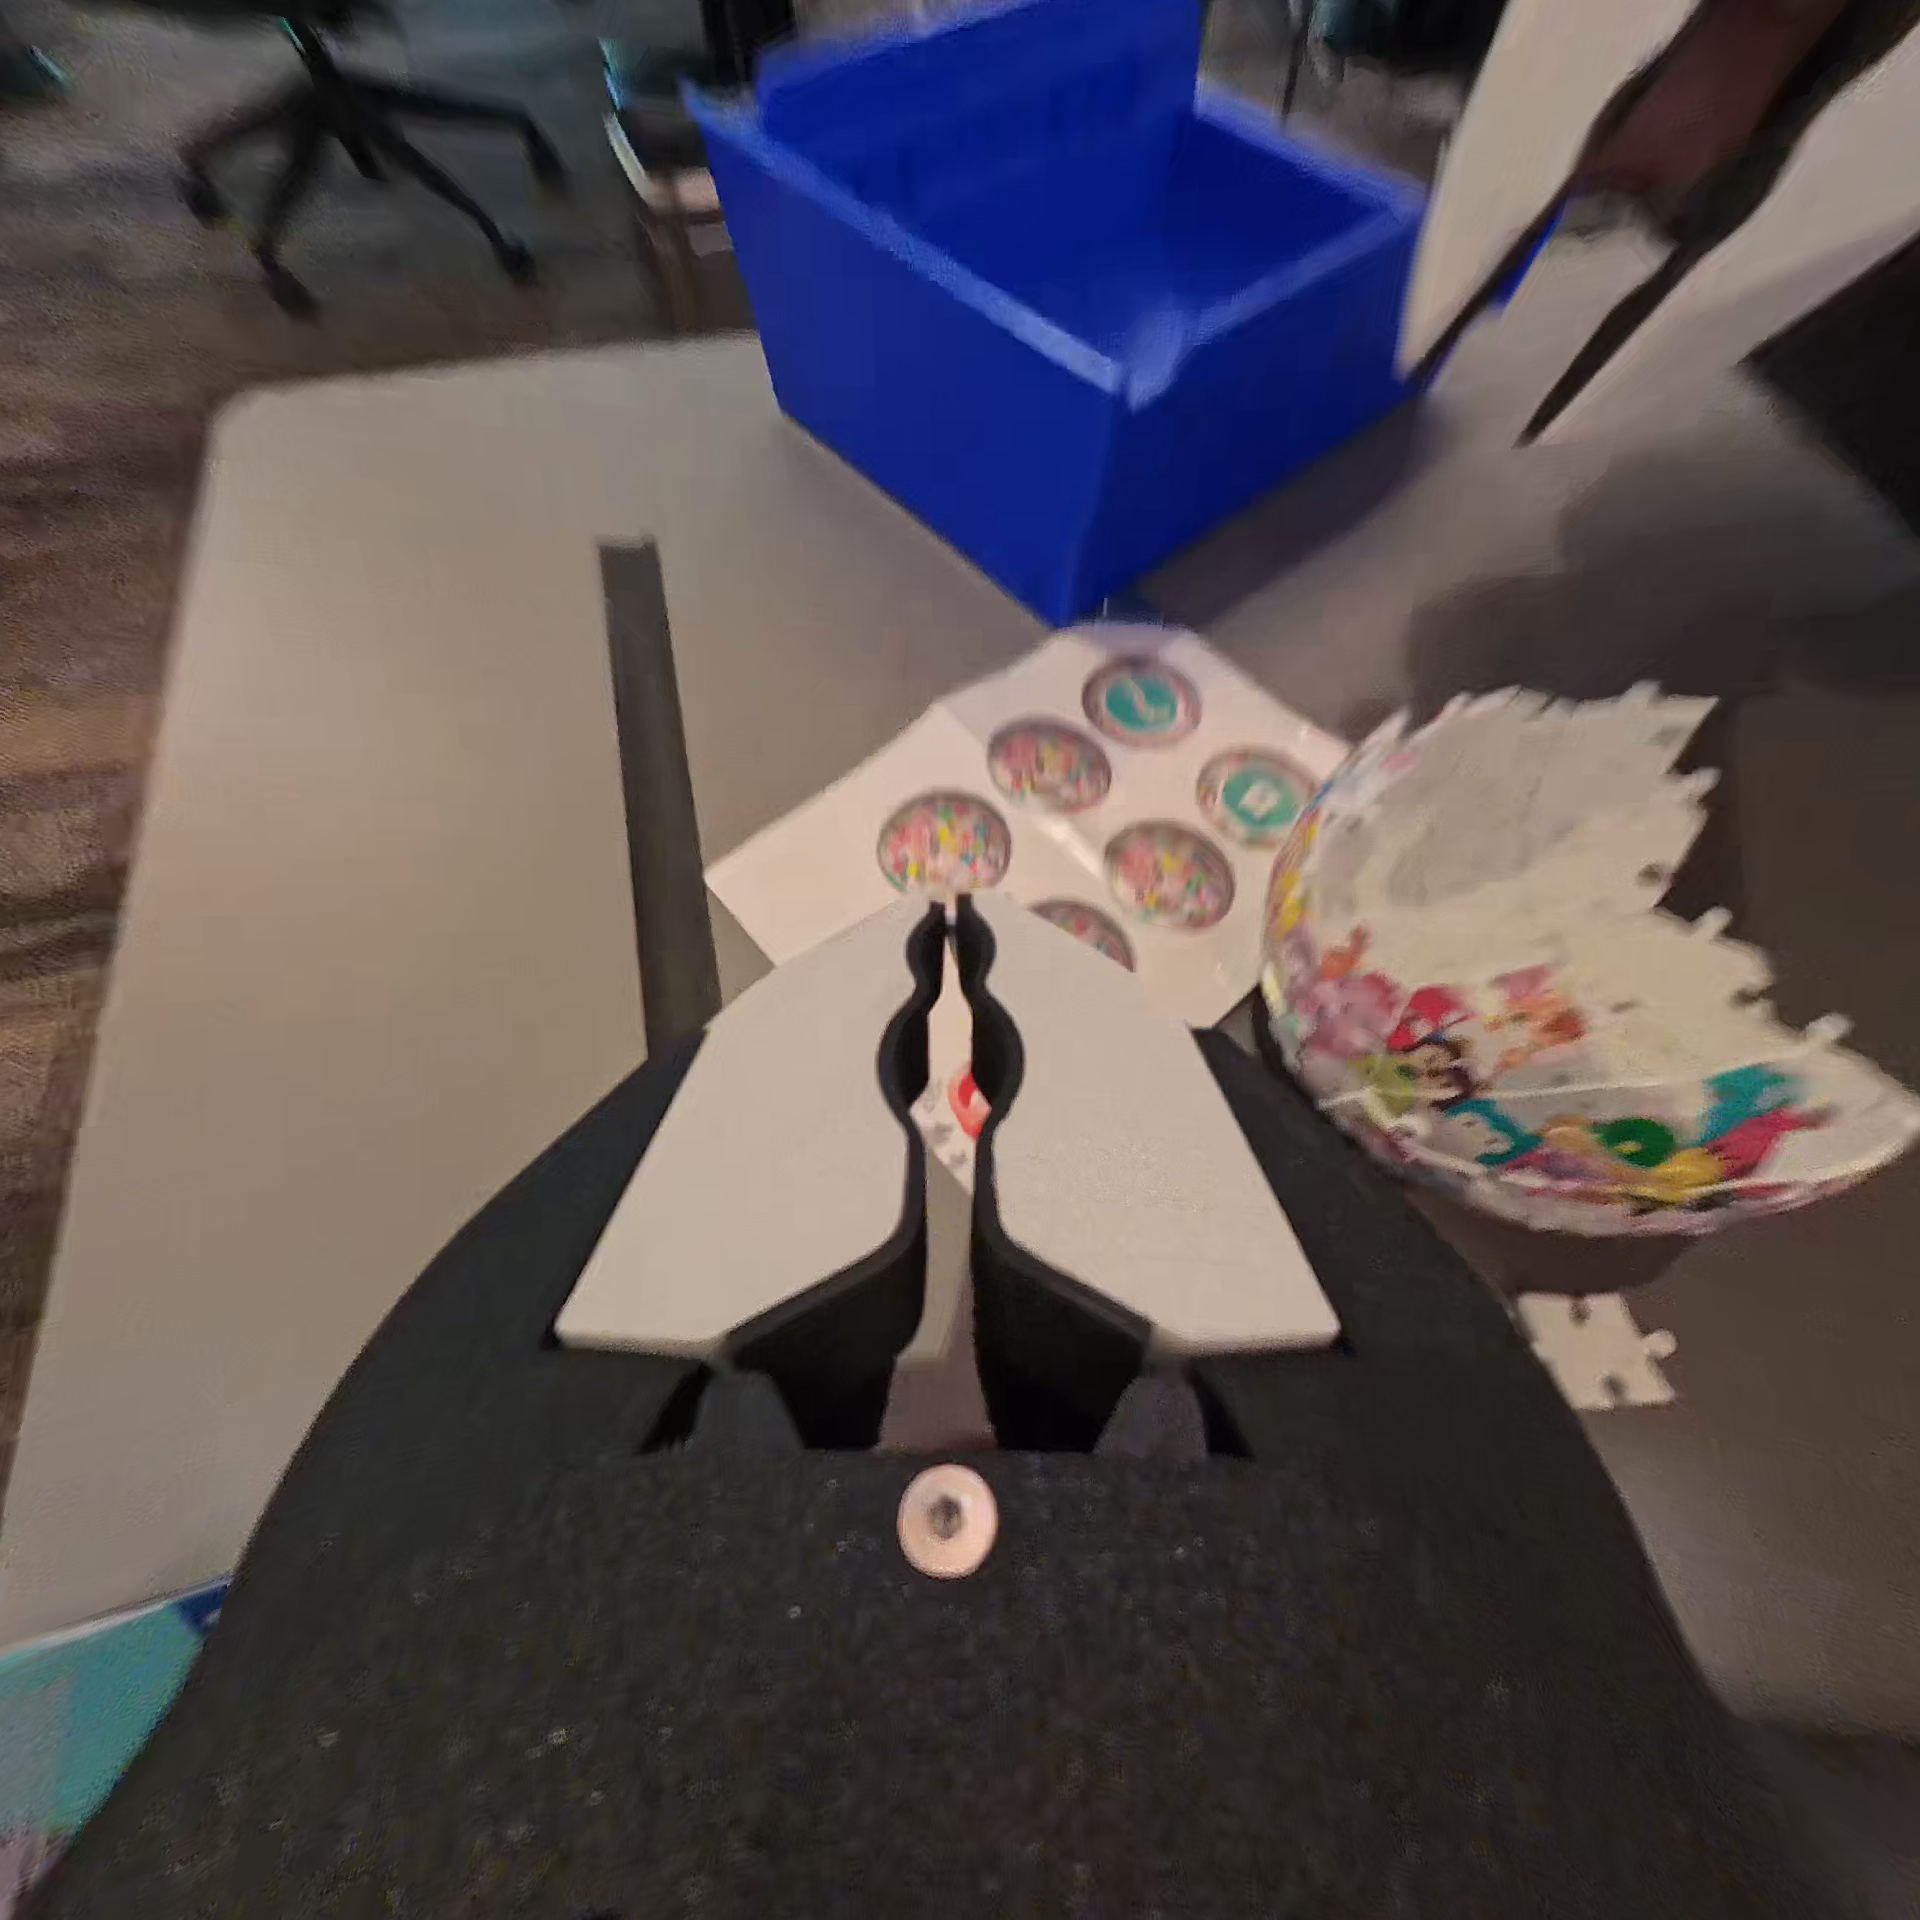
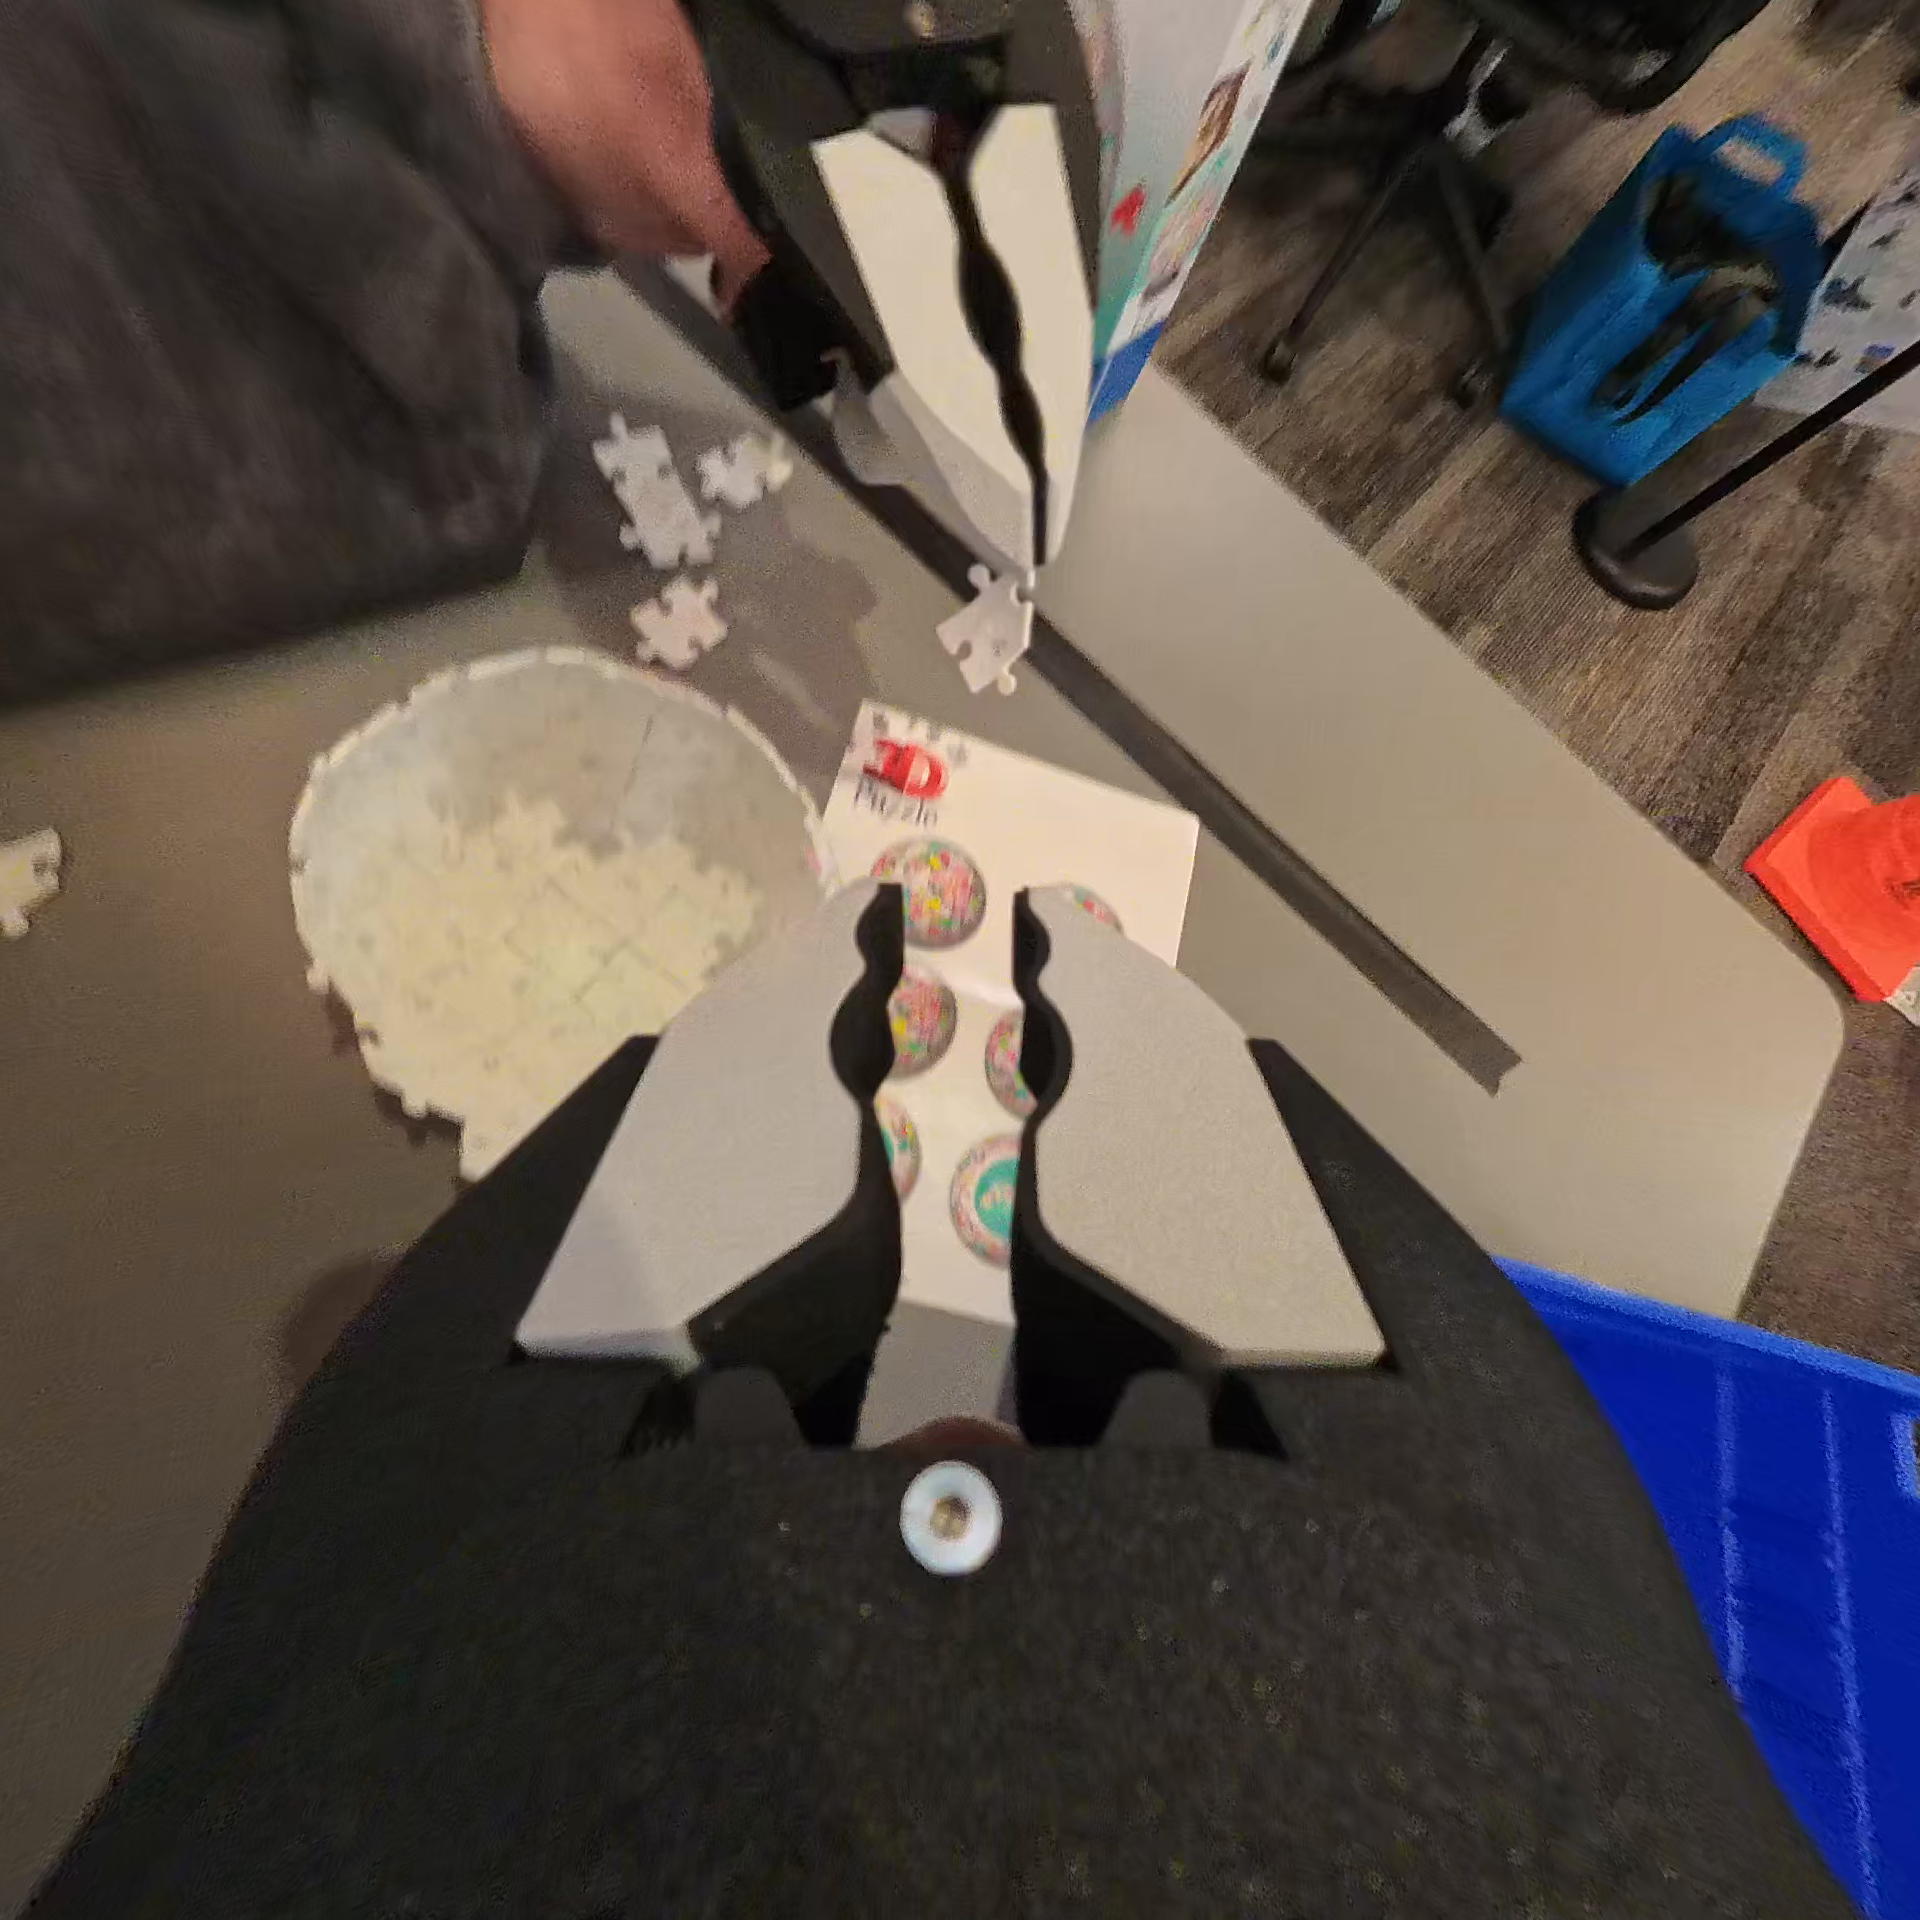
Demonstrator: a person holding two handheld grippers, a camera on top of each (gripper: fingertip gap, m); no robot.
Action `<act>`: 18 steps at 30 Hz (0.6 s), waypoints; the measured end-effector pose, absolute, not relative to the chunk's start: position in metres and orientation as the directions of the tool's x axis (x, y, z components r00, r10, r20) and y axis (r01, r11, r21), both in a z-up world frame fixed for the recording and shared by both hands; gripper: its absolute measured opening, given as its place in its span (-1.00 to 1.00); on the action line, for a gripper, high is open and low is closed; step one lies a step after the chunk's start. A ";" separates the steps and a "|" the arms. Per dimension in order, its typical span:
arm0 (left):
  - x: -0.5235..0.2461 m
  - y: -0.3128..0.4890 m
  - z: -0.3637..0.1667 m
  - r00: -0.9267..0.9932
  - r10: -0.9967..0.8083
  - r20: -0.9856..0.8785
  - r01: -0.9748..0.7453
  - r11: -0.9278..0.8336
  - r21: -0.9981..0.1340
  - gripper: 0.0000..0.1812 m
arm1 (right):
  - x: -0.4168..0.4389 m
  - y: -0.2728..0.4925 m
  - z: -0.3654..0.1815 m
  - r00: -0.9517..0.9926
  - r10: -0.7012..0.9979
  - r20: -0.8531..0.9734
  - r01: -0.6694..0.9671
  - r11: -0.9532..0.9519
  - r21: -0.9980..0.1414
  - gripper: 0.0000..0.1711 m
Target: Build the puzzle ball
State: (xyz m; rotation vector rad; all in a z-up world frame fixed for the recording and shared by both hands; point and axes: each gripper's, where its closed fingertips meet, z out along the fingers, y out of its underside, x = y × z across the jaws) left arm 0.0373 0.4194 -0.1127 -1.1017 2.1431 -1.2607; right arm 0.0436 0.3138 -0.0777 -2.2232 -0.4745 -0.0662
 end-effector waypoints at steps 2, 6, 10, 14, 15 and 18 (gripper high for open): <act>0.030 0.417 -0.077 -0.577 -0.815 0.050 -0.341 0.185 -0.922 -0.98 | 0.040 0.327 -0.065 0.942 0.278 0.189 0.313 -0.522 -0.793 -0.74; 0.007 0.392 -0.017 -0.585 -0.809 0.055 -0.236 0.105 -0.966 -0.98 | 0.011 0.345 -0.027 0.946 0.318 0.064 0.183 -0.362 -0.914 -0.75; -0.017 0.354 0.022 -0.581 -0.814 -0.009 -0.182 0.141 -0.973 -0.98 | -0.016 0.339 0.003 0.915 0.402 -0.046 0.069 -0.267 -0.961 -0.75; -0.036 0.322 0.041 -0.572 -0.820 -0.015 -0.152 0.124 -0.981 -0.99 | -0.030 0.318 0.008 0.887 0.448 -0.115 0.003 -0.255 -0.967 -0.91; -0.039 0.315 0.041 -0.566 -0.824 -0.015 -0.152 0.123 -0.981 -0.98 | -0.036 0.311 0.009 0.871 0.472 -0.137 -0.013 -0.256 -0.967 -0.96; -0.049 0.298 0.037 -0.548 -0.836 0.000 -0.163 0.107 -0.981 -0.98 | -0.039 0.293 0.009 0.865 0.480 -0.144 -0.013 -0.266 -0.964 -0.98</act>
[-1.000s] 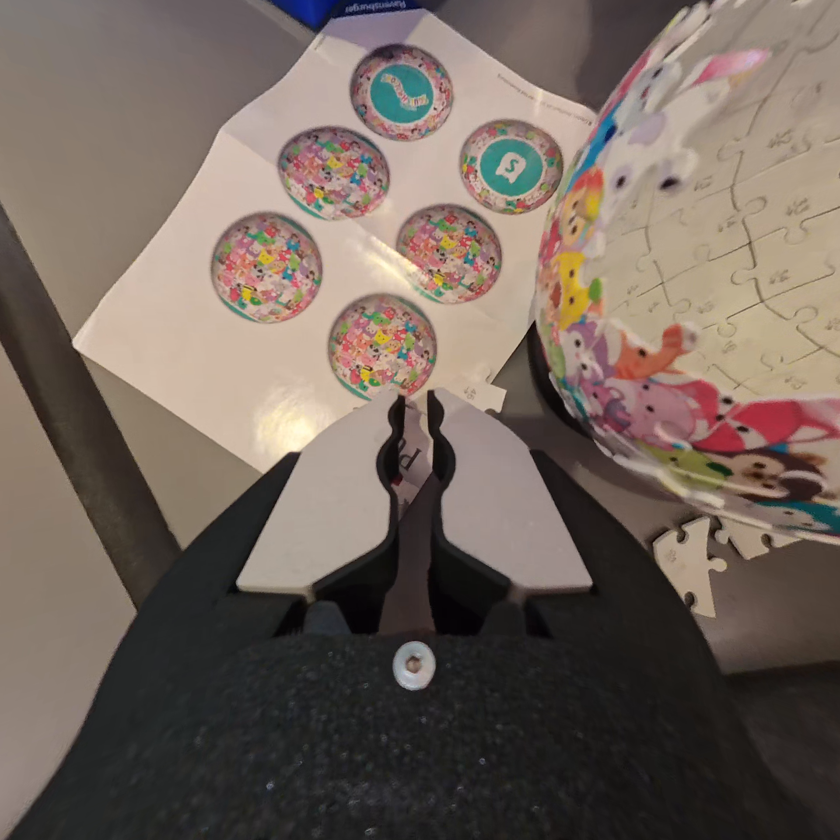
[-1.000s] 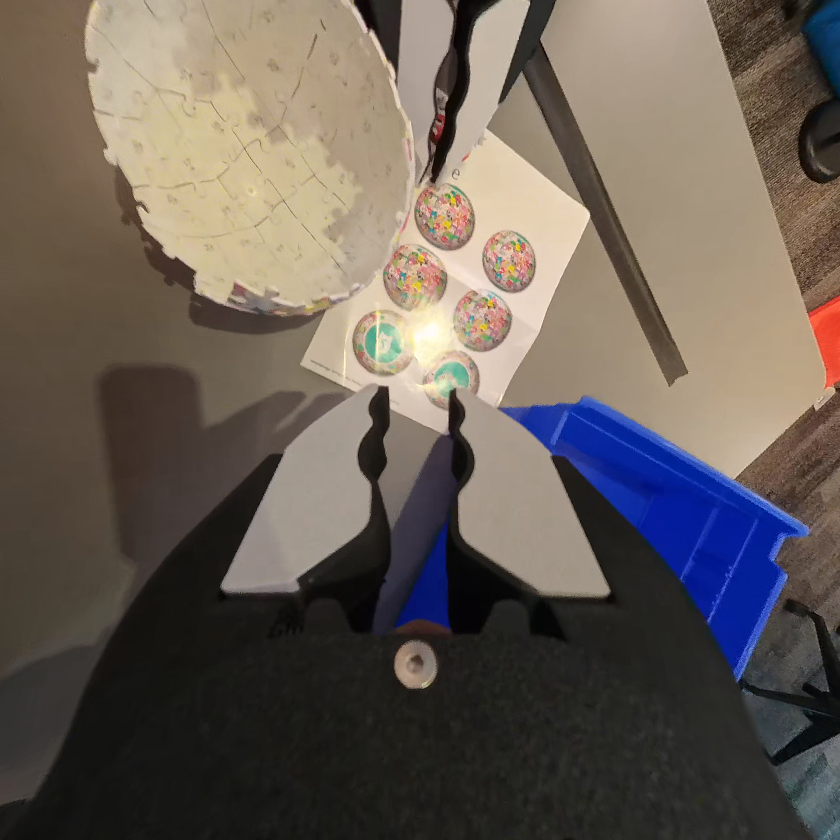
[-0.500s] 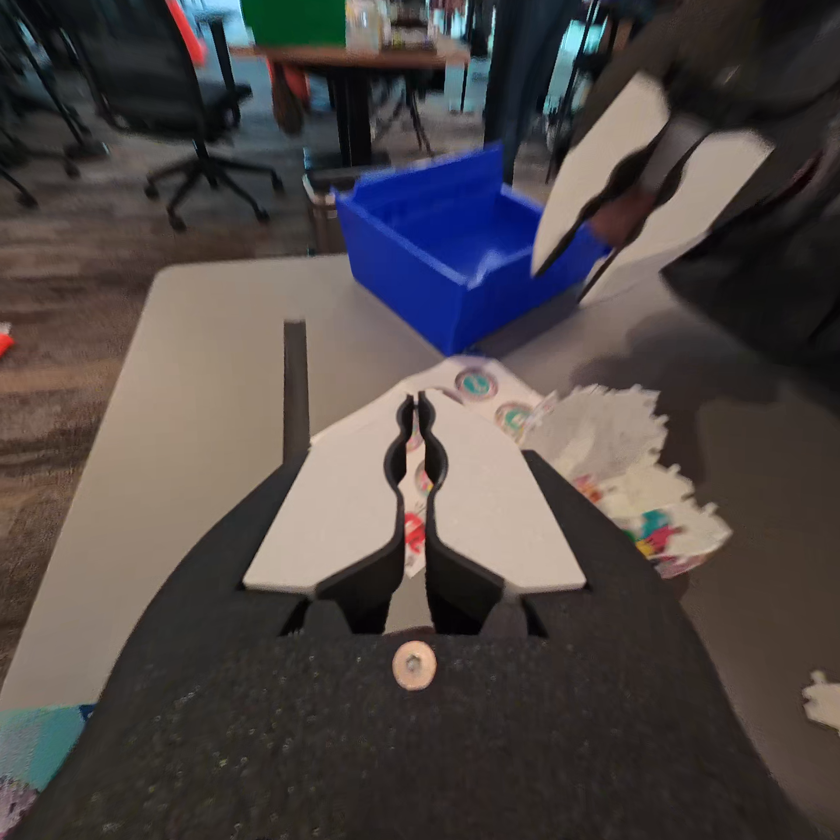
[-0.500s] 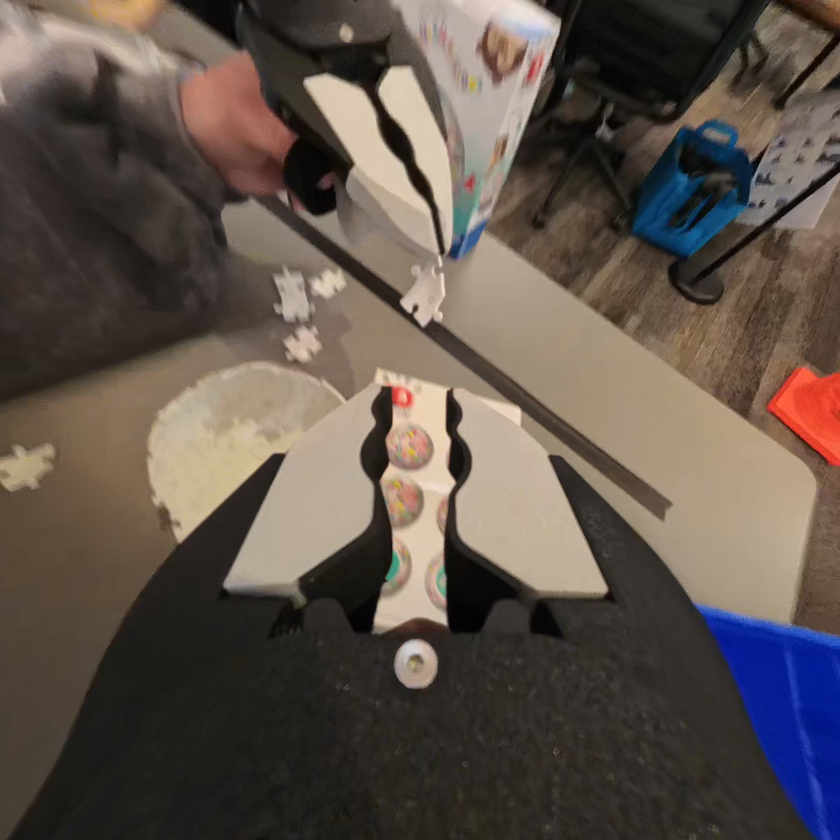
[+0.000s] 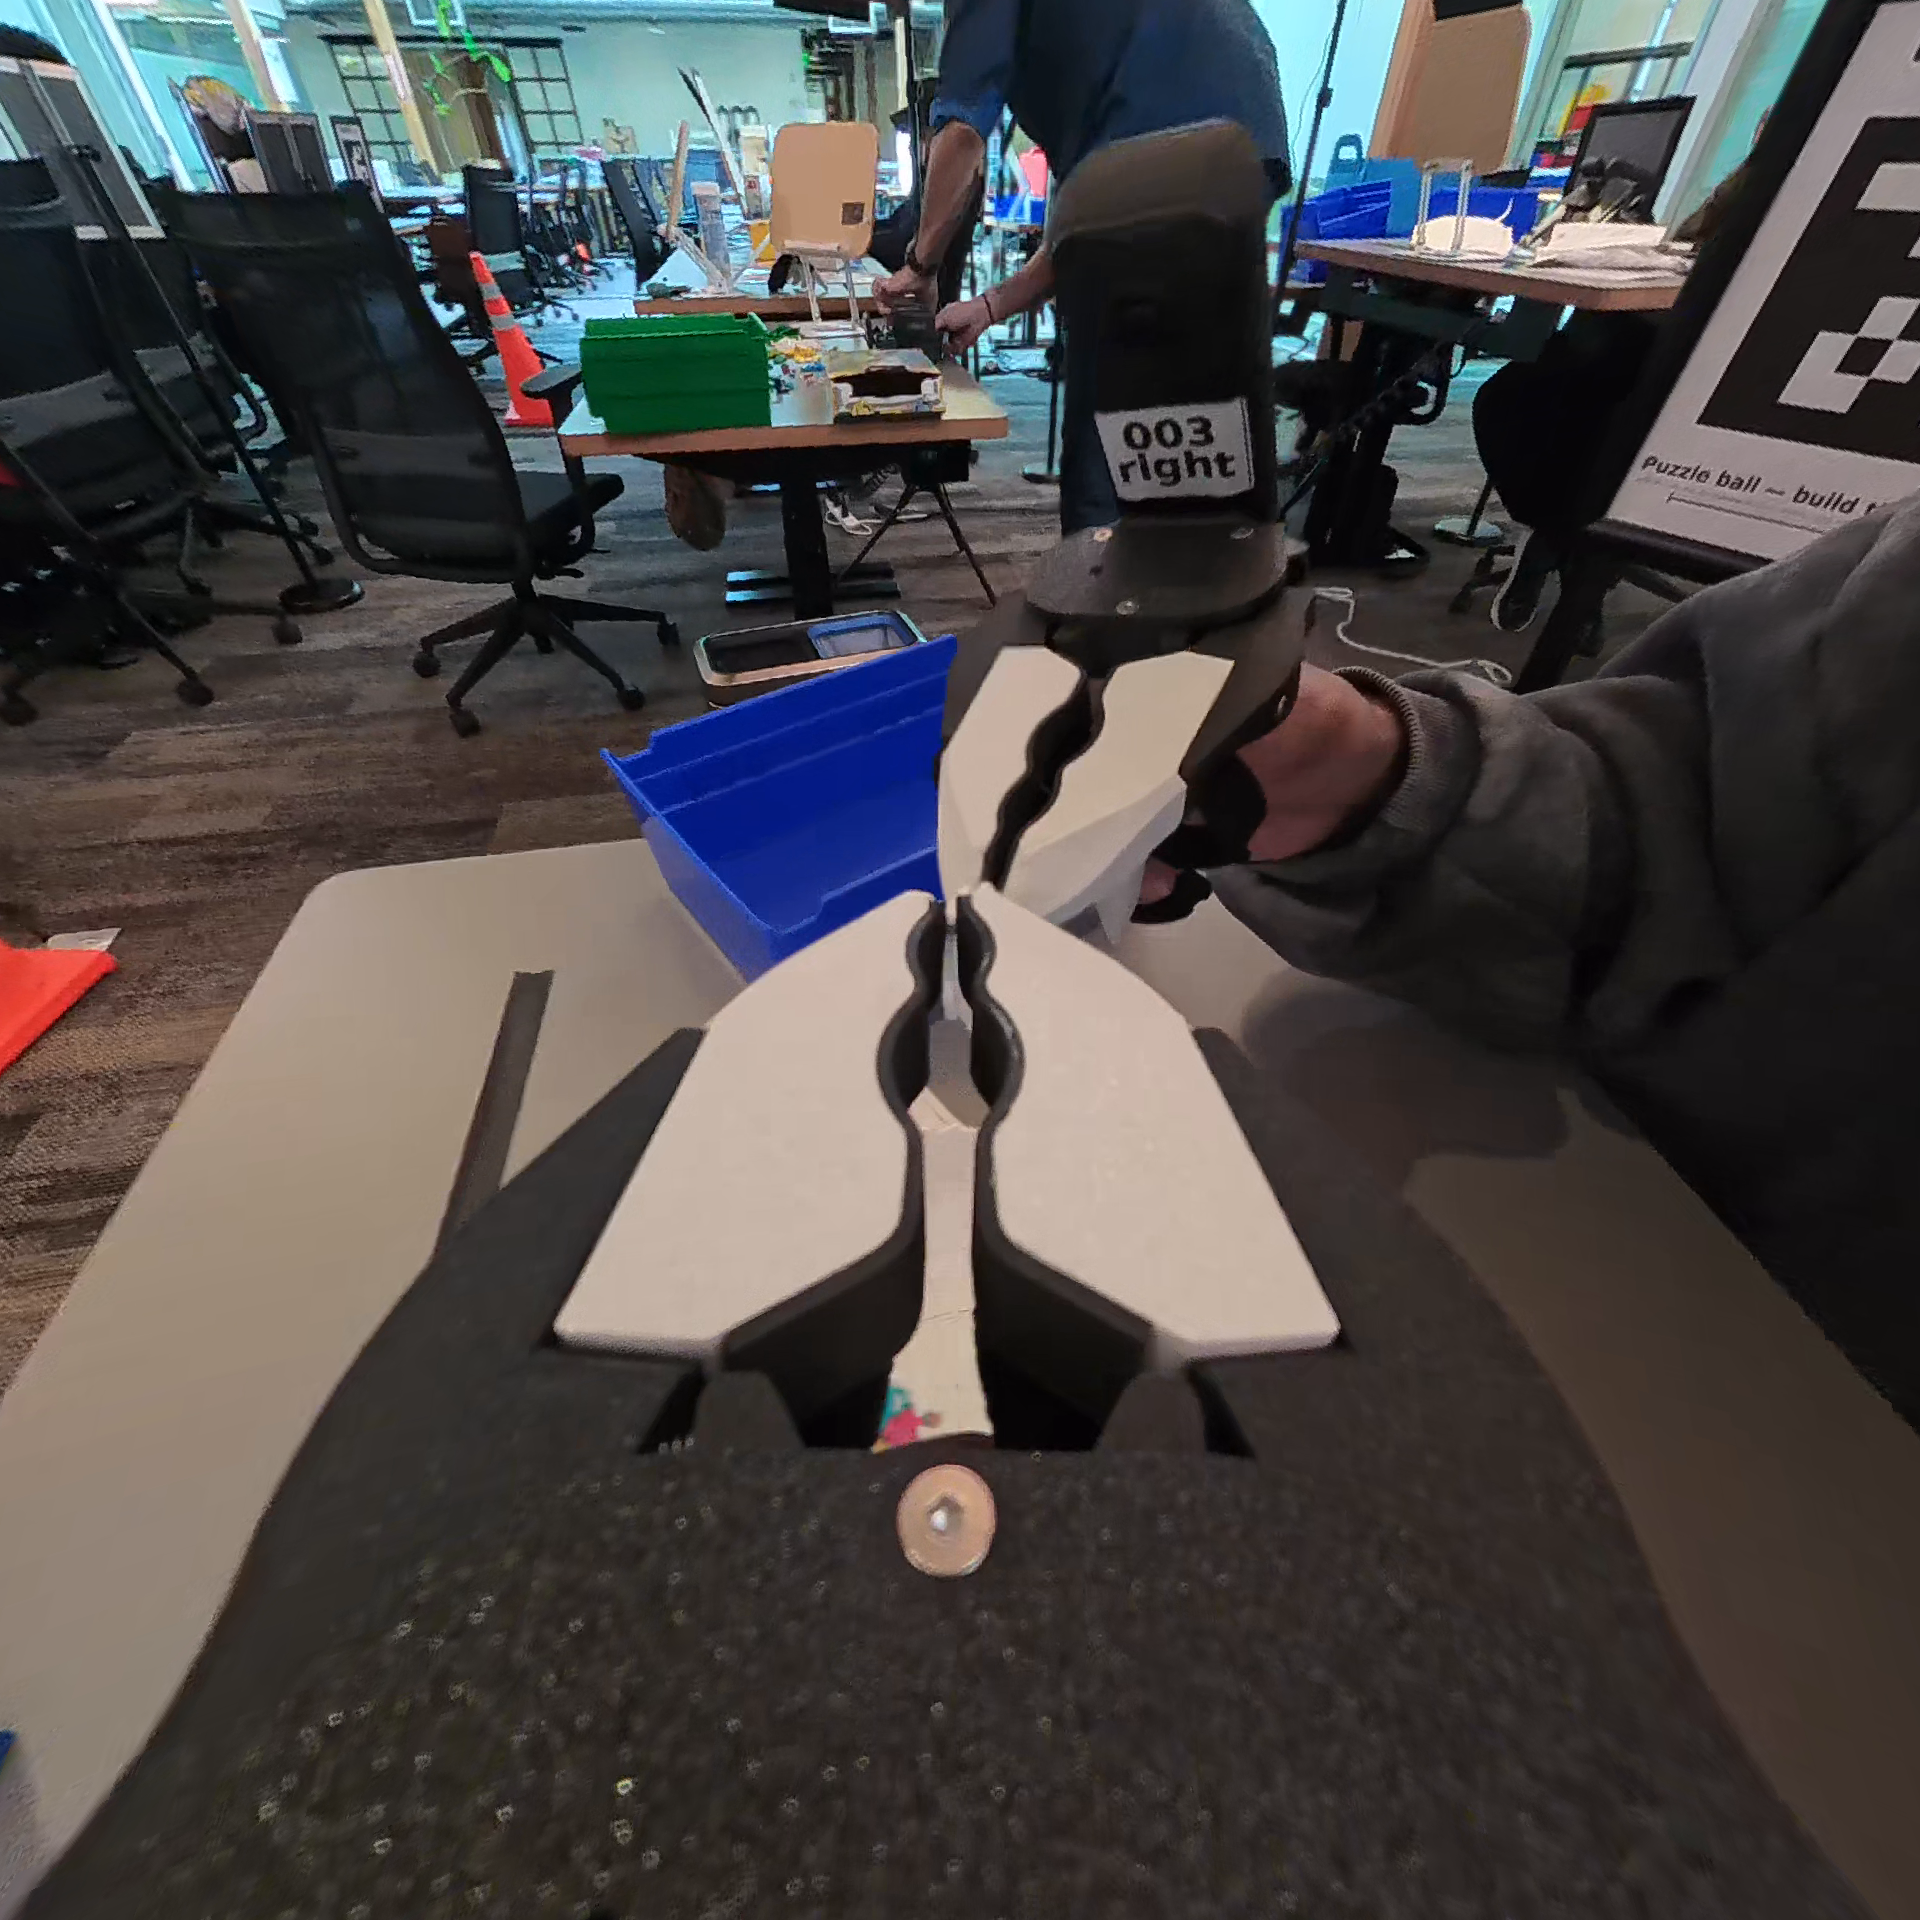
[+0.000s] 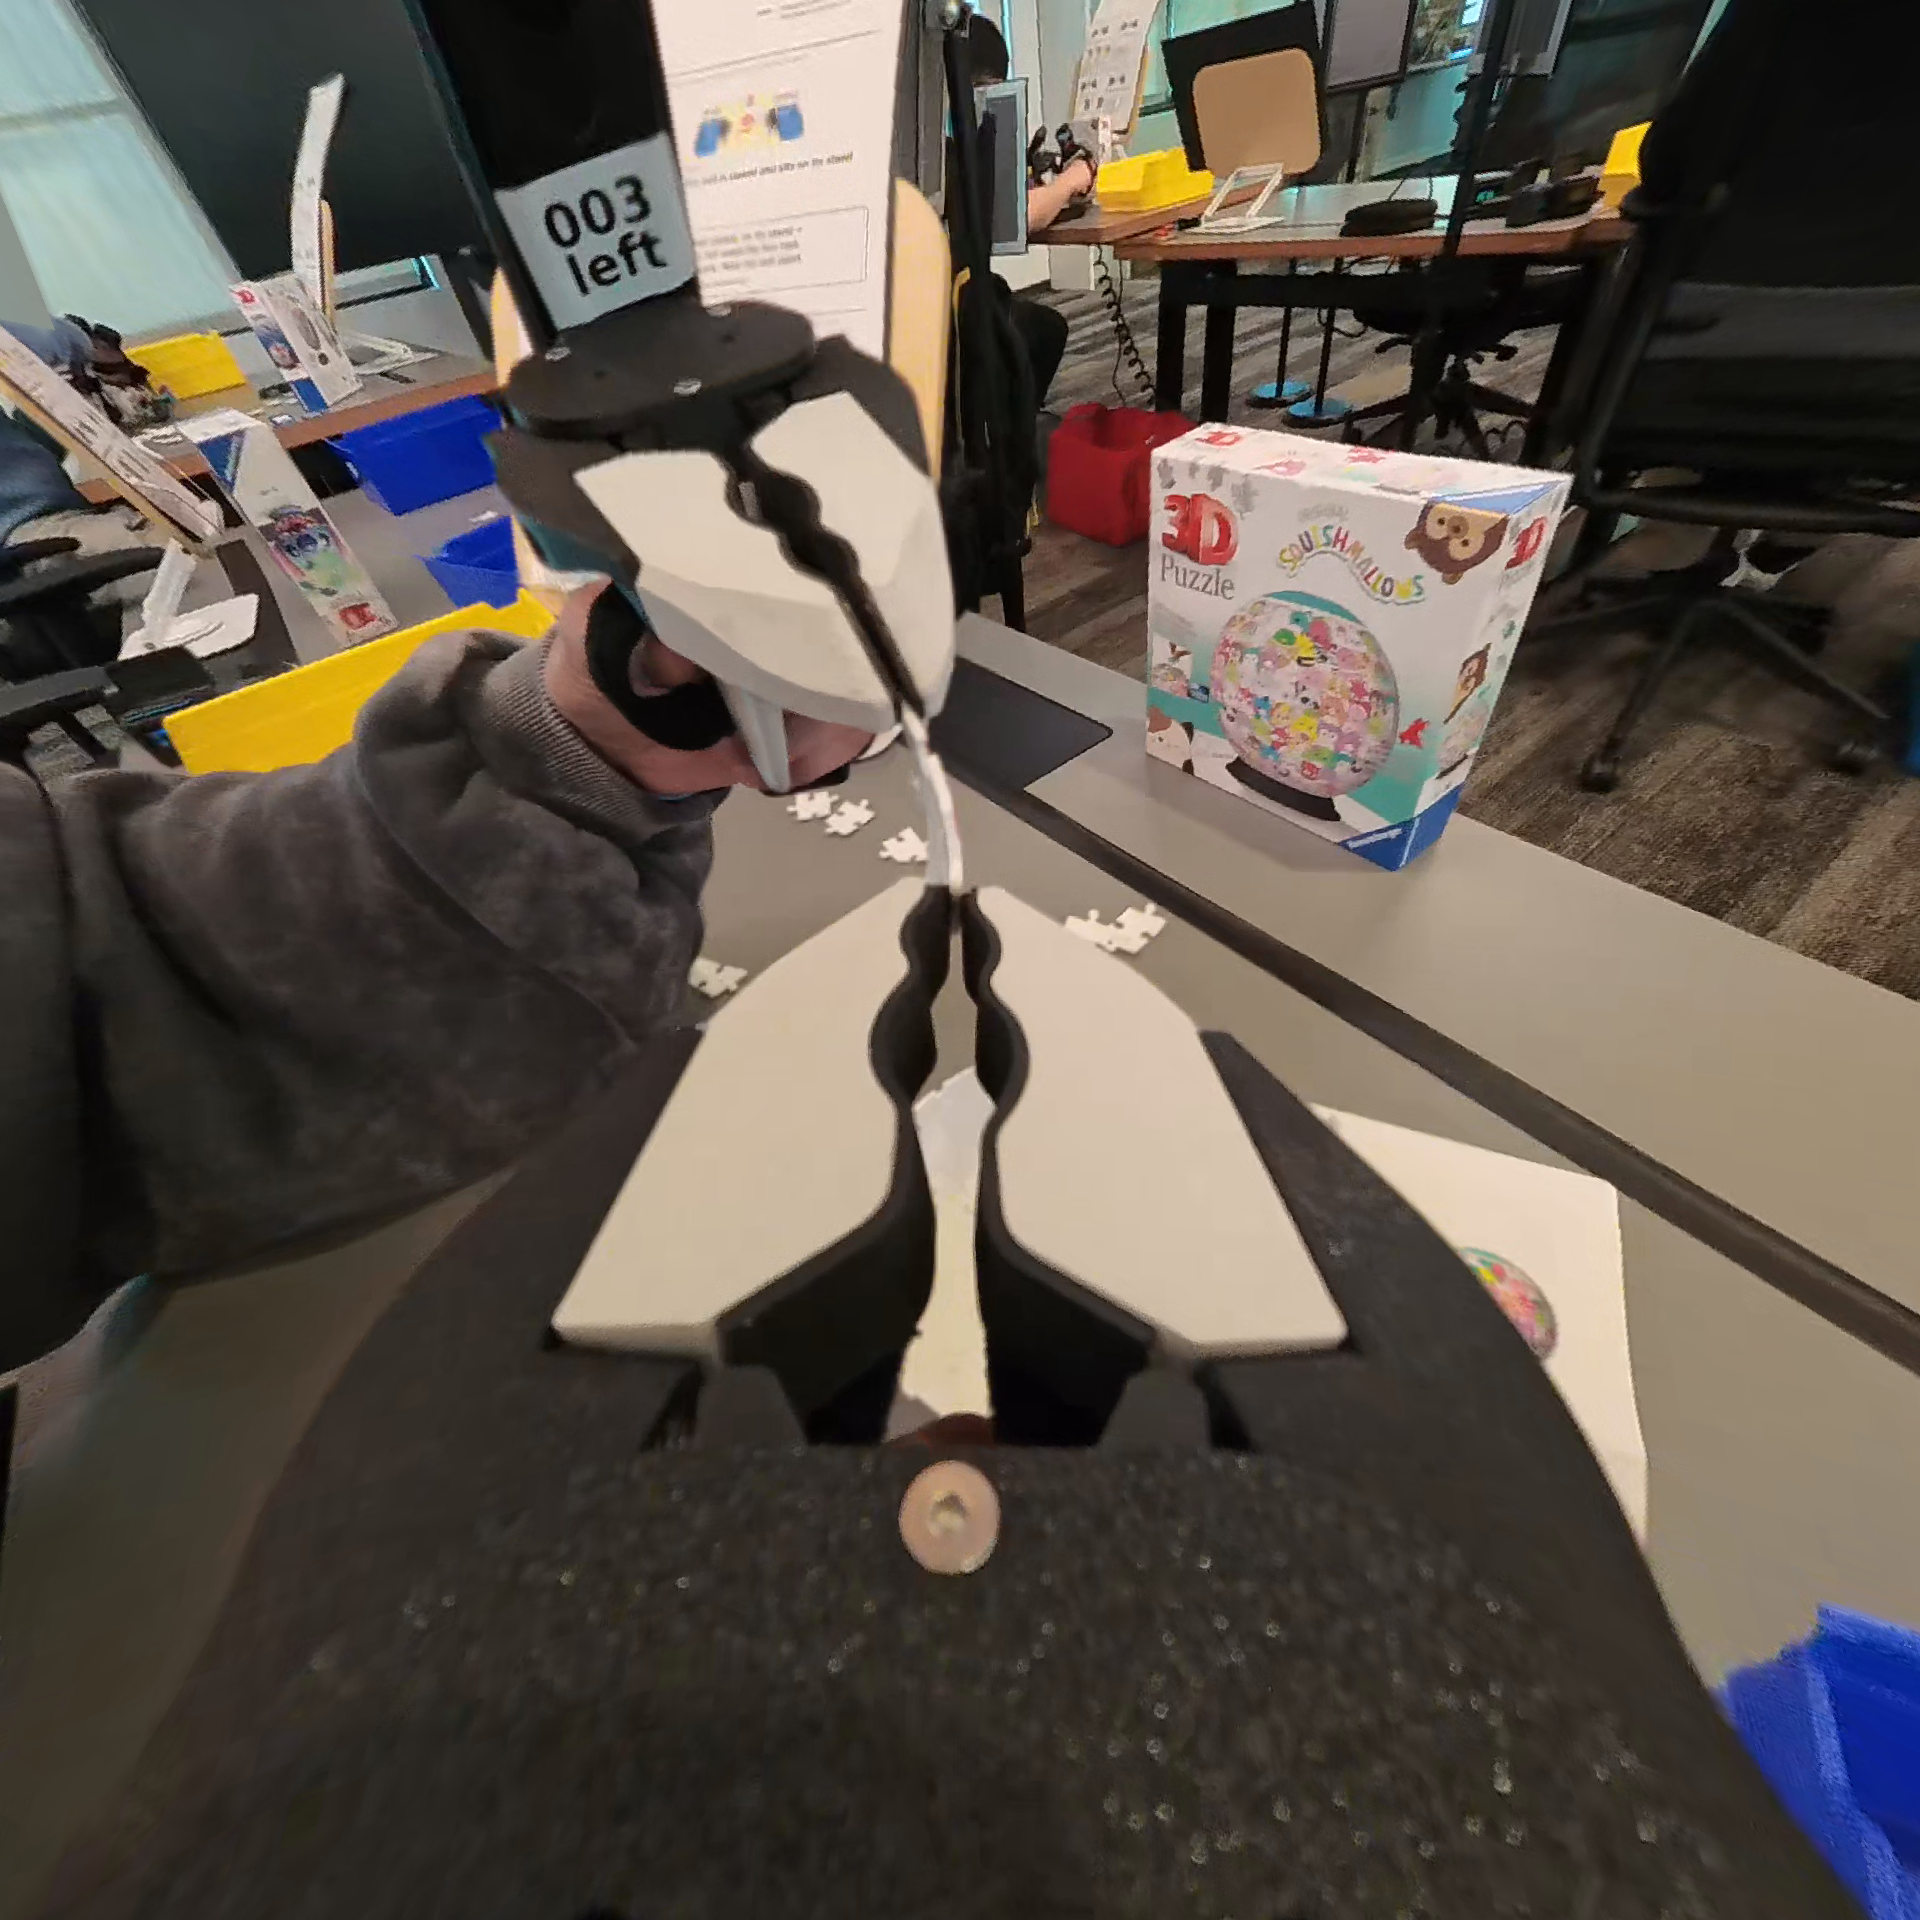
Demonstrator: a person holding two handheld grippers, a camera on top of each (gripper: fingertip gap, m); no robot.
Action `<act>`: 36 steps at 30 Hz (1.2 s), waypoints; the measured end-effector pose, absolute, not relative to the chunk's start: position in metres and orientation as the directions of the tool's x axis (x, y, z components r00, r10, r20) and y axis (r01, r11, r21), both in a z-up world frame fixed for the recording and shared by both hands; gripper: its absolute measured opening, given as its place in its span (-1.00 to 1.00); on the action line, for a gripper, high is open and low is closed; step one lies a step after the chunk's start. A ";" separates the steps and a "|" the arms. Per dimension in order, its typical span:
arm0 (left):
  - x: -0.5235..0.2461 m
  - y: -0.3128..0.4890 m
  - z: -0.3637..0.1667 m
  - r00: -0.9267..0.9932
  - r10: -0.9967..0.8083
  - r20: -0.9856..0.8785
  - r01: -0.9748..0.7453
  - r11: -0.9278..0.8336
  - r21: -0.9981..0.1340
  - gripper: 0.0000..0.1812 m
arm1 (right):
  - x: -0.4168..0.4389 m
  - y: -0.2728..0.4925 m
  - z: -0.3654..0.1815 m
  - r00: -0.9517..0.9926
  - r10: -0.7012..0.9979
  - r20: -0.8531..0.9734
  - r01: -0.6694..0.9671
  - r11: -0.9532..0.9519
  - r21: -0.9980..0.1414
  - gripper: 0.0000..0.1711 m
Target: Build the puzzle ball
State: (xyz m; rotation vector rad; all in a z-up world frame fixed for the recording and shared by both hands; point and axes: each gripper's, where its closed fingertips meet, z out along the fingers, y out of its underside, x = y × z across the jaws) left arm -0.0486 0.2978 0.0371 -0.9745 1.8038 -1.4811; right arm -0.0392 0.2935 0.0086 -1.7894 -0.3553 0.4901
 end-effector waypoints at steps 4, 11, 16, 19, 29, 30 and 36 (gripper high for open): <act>-0.062 0.285 0.024 -0.506 -0.862 0.025 -0.181 0.078 -0.980 -0.98 | -0.045 0.274 0.016 0.862 0.496 -0.106 0.026 -0.251 -0.968 -0.98; -0.079 0.264 0.000 -0.465 -0.881 0.086 -0.246 0.035 -0.969 -0.98 | -0.064 0.268 0.022 0.837 0.542 -0.076 0.062 -0.231 -0.971 -0.99; -0.087 0.258 -0.004 -0.359 -0.920 0.160 -0.264 -0.065 -0.962 -0.99 | -0.076 0.263 0.021 0.807 0.584 -0.085 0.084 -0.257 -0.963 -0.99; -0.099 0.257 -0.008 -0.241 -0.949 0.203 -0.259 -0.138 -0.956 -0.99 | -0.066 0.251 0.019 0.841 0.540 -0.032 0.121 -0.246 -0.962 -0.77; -0.136 0.195 -0.055 0.030 -0.922 0.387 -0.153 -0.387 -0.909 -0.99 | -0.104 0.174 -0.073 0.761 0.568 -0.315 -0.127 -0.345 -0.930 -0.77; -0.136 0.186 -0.061 0.031 -0.912 0.408 -0.135 -0.408 -0.903 -0.99 | -0.111 0.163 -0.082 0.736 0.577 -0.355 -0.185 -0.334 -0.924 -0.77; -0.135 0.137 -0.084 -0.051 -0.876 0.480 -0.054 -0.478 -0.877 -0.99 | -0.114 0.131 -0.086 0.584 0.611 -0.534 -0.460 -0.292 -0.838 -0.93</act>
